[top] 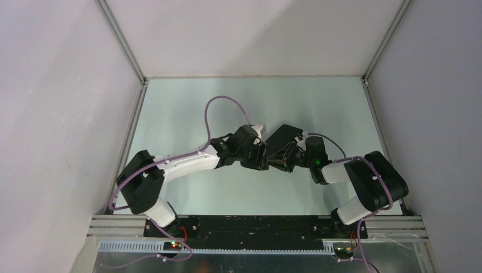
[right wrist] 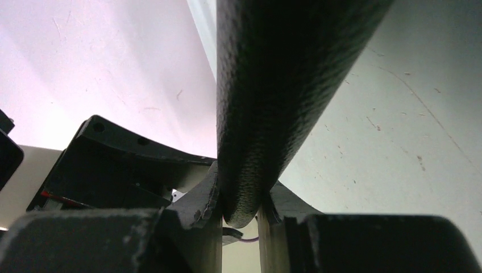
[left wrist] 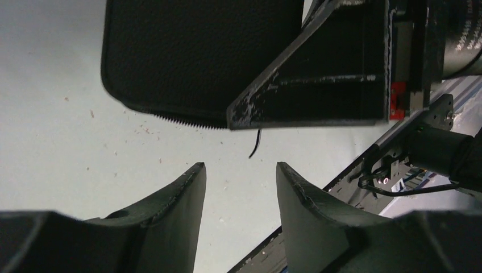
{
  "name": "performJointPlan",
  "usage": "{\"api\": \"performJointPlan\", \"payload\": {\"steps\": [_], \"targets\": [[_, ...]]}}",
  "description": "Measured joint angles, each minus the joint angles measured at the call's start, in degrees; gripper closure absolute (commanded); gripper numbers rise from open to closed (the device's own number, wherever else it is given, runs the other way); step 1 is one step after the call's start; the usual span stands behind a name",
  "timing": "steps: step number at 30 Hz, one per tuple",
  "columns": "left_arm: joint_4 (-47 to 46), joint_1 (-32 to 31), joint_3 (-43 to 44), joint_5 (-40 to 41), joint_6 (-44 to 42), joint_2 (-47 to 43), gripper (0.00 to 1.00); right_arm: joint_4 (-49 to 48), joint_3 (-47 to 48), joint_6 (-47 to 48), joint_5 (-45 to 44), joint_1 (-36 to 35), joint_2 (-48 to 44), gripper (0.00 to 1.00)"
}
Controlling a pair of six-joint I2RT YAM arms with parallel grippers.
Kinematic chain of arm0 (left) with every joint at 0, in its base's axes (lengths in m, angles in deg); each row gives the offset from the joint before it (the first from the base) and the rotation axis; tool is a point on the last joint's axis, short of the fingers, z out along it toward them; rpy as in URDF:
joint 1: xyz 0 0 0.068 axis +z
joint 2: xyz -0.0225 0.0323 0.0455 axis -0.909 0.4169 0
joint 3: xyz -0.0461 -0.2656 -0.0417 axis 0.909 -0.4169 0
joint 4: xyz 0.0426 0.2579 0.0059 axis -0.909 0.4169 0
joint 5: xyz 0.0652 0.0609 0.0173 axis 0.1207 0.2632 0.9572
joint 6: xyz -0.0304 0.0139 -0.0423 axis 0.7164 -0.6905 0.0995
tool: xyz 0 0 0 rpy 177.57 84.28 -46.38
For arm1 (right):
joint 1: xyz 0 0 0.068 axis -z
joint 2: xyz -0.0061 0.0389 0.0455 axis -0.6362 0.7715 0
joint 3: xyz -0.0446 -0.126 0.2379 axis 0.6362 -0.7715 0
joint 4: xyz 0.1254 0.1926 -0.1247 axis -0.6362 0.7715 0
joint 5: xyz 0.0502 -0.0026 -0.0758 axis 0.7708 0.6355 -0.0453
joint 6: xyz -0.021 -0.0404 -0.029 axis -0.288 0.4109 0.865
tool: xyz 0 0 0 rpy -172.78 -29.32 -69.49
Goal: Sort the hair-cutting tools
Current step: Zip the hairdressing tool bag at the center of the board.
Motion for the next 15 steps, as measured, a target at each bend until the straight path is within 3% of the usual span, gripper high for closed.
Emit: {"api": "performJointPlan", "payload": {"steps": [6,8,9,13,15], "targets": [[-0.61,0.0,2.29,-0.46,0.17,3.87,0.49,-0.76,0.07,-1.05,-0.04,-0.83,0.09,0.85],[-0.61,0.0,3.26,-0.44,0.17,4.72,0.6,-0.79,0.07,-1.14,-0.07,-1.01,0.09,0.85],[-0.59,0.0,3.74,-0.44,0.26,5.05,0.7,-0.79,0.07,-1.22,-0.07,-1.07,0.09,0.84],[0.24,0.0,4.57,-0.37,0.31,5.55,0.97,-0.74,0.09,-1.44,-0.15,-1.16,0.07,0.71],[0.09,0.0,4.59,-1.25,0.59,5.53,1.0,-0.42,0.13,-1.38,-0.59,-1.29,0.04,0.63]]}}
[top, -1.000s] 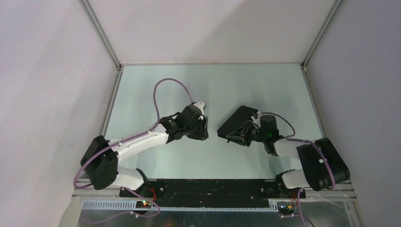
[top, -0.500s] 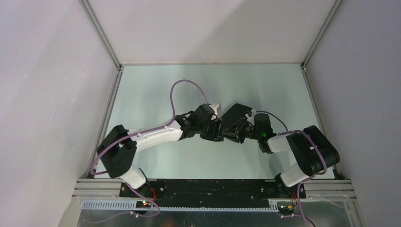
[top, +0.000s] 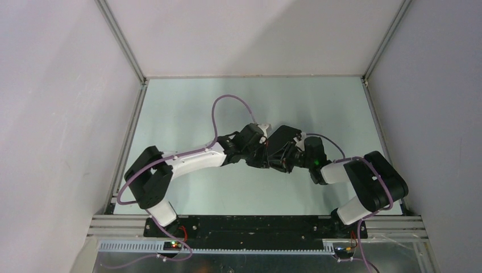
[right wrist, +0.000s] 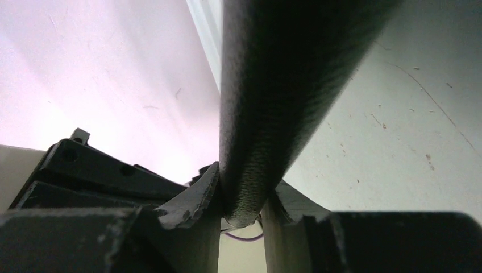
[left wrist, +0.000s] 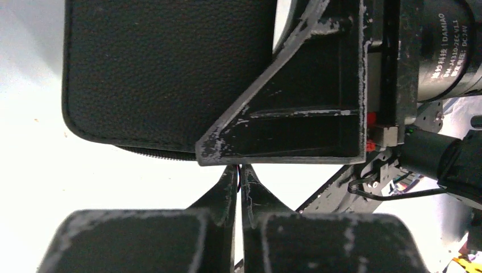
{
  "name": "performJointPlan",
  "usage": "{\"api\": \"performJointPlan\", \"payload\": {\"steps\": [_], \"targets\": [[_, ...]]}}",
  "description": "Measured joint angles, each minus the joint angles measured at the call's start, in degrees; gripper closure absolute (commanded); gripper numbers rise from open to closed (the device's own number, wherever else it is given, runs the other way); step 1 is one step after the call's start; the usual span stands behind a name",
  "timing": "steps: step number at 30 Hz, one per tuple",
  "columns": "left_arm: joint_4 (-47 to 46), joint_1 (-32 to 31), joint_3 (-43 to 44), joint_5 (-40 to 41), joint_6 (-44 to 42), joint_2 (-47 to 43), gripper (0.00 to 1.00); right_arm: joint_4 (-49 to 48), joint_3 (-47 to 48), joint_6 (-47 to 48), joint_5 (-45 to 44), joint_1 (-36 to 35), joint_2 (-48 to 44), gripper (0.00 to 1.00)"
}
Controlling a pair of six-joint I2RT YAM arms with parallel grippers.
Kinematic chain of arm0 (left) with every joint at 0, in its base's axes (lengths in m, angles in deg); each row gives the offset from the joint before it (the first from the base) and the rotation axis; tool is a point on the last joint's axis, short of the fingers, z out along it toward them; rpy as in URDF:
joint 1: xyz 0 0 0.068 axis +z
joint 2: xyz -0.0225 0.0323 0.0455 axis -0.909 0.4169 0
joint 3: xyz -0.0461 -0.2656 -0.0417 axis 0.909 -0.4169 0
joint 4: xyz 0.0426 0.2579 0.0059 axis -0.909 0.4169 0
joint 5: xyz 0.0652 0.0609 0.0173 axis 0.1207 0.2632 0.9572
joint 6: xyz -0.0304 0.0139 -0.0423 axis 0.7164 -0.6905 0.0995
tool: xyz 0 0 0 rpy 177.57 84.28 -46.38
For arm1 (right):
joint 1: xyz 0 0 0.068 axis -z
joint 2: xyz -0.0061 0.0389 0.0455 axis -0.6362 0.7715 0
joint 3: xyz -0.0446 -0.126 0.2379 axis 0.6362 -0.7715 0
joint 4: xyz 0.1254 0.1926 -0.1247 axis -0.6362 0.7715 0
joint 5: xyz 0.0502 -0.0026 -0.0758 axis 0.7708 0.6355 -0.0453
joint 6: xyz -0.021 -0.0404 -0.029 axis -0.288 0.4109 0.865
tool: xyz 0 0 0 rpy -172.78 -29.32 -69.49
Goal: Sort the hair-cutting tools
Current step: Zip the hairdressing tool bag at the center of the board.
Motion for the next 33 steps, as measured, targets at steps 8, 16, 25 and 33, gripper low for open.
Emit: {"api": "performJointPlan", "payload": {"steps": [8,16,25,33], "targets": [[0.13,-0.57,-0.13,1.05,0.04,-0.76,1.0,5.27,0.09,2.84,-0.57,1.51,-5.18,0.5],[0.59,-0.48,-0.26,1.68,-0.09,-1.79,1.0,9.2,0.31,5.2,-2.69,2.95,-9.22,0.54],[0.81,-0.46,-0.76,2.34,-0.55,-1.79,1.0,9.62,0.35,5.68,-2.93,2.97,-7.91,0.97],[0.98,-0.5,-0.74,3.5,-1.68,-2.89,1.0,12.22,0.37,6.05,-2.16,4.42,-10.29,1.0]]}}
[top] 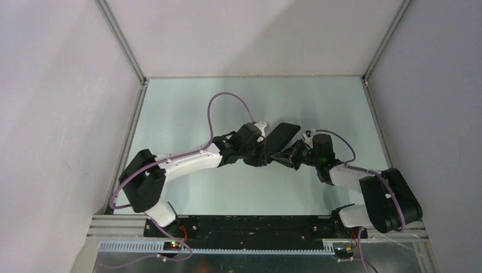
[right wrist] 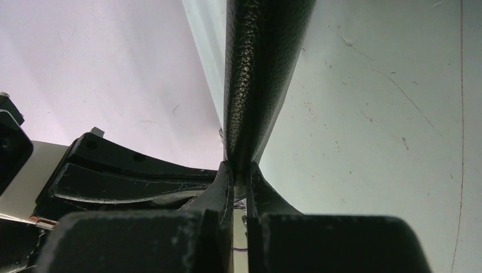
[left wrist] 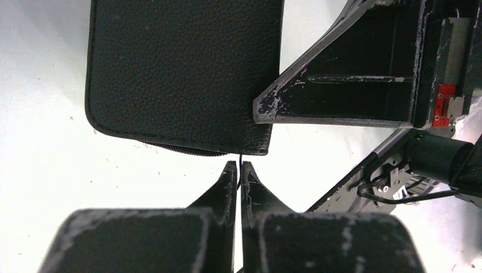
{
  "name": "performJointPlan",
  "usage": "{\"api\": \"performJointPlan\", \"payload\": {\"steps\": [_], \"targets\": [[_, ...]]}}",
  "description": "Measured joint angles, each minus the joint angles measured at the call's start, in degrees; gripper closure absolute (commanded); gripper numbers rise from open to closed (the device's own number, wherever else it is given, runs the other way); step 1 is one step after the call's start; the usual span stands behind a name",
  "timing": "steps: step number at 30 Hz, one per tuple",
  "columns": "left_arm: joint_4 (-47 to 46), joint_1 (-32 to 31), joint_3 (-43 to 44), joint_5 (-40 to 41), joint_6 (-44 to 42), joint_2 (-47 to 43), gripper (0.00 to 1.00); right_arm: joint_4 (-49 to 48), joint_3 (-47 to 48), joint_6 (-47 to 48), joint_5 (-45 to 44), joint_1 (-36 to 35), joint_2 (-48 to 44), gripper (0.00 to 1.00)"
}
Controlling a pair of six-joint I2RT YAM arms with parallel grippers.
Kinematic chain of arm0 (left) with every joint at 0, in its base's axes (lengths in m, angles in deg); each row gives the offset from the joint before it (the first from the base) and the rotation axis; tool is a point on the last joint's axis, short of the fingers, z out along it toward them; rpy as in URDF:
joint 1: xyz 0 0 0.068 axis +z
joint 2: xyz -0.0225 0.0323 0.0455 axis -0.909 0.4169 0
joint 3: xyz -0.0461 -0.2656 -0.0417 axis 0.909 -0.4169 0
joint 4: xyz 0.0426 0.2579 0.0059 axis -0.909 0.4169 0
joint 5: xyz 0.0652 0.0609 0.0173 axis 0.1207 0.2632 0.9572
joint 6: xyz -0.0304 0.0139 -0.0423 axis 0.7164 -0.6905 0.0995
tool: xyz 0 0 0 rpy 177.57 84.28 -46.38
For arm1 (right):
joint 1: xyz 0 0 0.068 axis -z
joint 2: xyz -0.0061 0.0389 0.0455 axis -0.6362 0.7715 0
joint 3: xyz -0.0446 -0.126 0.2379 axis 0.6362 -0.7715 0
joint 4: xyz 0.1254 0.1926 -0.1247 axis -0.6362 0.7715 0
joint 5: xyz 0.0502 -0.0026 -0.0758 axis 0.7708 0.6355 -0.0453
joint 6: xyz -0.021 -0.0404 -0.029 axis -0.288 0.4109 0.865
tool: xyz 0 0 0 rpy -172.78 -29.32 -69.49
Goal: Sort the hair-cutting tools
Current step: Zip the hairdressing tool bag at the center of the board.
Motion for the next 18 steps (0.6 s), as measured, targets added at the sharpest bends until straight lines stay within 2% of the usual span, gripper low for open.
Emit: {"api": "performJointPlan", "payload": {"steps": [8,13,18], "targets": [[0.2,0.48,-0.44,2.25,-1.55,-1.11,1.0,2.62,0.0,-0.52,2.32,3.26,-3.89,1.0],[2.6,6.82,-3.93,4.42,-1.64,-1.42,1.0,6.56,0.0,-0.28,4.44,3.98,-7.21,1.0],[3.26,7.43,-3.93,3.65,-1.73,-1.66,1.0,9.9,0.0,1.31,4.48,3.96,-9.6,1.0]]}}
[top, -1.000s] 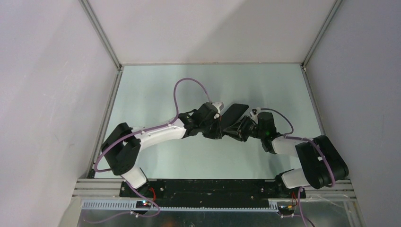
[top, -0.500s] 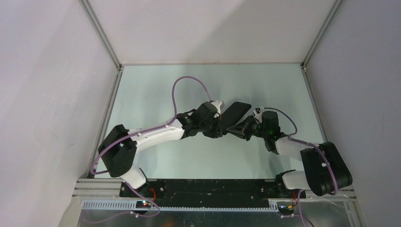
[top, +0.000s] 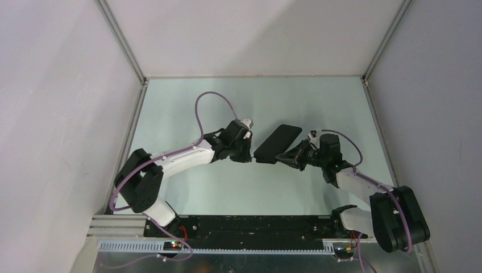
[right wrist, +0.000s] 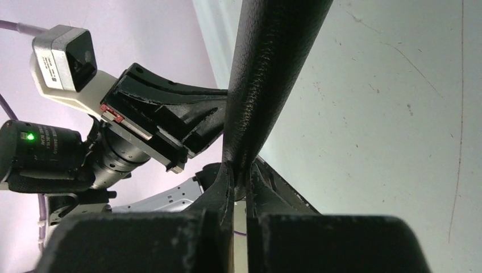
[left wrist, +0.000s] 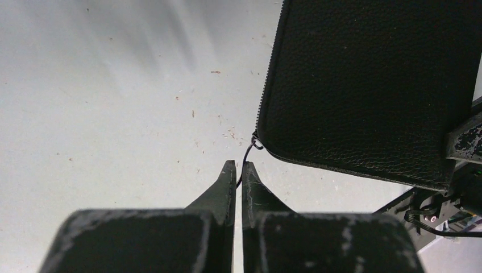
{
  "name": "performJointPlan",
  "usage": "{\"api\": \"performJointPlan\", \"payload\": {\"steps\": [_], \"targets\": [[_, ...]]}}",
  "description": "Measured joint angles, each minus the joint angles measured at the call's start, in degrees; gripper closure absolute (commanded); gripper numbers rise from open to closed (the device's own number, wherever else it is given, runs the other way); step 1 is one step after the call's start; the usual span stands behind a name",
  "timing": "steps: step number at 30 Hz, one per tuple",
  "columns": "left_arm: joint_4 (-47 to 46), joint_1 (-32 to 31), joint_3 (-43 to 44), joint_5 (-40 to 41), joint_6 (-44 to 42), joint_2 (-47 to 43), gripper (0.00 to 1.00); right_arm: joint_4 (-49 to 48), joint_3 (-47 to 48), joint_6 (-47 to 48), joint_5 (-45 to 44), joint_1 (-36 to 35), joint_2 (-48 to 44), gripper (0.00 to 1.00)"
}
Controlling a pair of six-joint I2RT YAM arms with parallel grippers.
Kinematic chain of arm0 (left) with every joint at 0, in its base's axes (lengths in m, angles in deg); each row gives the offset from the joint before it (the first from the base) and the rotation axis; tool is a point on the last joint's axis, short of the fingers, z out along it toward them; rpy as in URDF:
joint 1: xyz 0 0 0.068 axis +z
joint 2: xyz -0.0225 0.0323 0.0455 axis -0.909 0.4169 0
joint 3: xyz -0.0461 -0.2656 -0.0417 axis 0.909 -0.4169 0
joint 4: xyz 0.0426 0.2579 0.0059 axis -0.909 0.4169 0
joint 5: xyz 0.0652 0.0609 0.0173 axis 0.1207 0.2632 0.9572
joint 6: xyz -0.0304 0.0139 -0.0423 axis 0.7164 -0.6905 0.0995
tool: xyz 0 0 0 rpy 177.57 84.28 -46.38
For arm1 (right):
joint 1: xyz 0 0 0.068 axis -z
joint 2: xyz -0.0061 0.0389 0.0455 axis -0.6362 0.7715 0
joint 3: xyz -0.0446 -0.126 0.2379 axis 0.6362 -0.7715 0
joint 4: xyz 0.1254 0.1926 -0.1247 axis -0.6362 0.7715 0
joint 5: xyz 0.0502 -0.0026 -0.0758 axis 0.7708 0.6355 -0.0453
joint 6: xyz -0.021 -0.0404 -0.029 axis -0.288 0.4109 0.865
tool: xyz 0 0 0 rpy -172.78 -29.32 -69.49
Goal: Sort the hair-cutting tools
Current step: Zip the hairdressing tool bag at the center of the board.
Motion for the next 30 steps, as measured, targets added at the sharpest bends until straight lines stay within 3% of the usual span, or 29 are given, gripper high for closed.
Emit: {"api": "performJointPlan", "payload": {"steps": [1,2,6,9,17,23,30], "targets": [[-0.02,0.0,0.02,-0.13,0.0,0.0,1.0,0.61,0.0,0.46,0.0,0.0,-0.39,0.98],[-0.02,0.0,0.02,-0.26,-0.02,-0.04,1.0,1.09,0.0,1.09,0.0,0.0,-0.72,0.88],[0.26,0.0,0.02,-0.22,-0.22,-0.46,1.0,1.95,0.02,3.78,0.0,0.02,-0.87,0.65],[3.58,1.49,-1.09,5.09,-1.62,-2.08,1.0,3.13,0.02,6.29,-0.87,0.35,-2.43,0.51],[10.54,2.64,-3.58,10.14,-2.6,-7.5,1.0,11.41,4.72,15.45,-10.12,-8.57,-4.31,0.44],[11.39,1.95,-3.82,10.29,-2.58,-8.98,1.0,21.29,14.21,27.98,-25.55,-23.15,-2.95,0.43],[10.99,1.07,-6.45,7.04,-2.51,-9.16,1.0,24.9,20.46,43.8,-43.71,-40.63,2.12,0.39]]}}
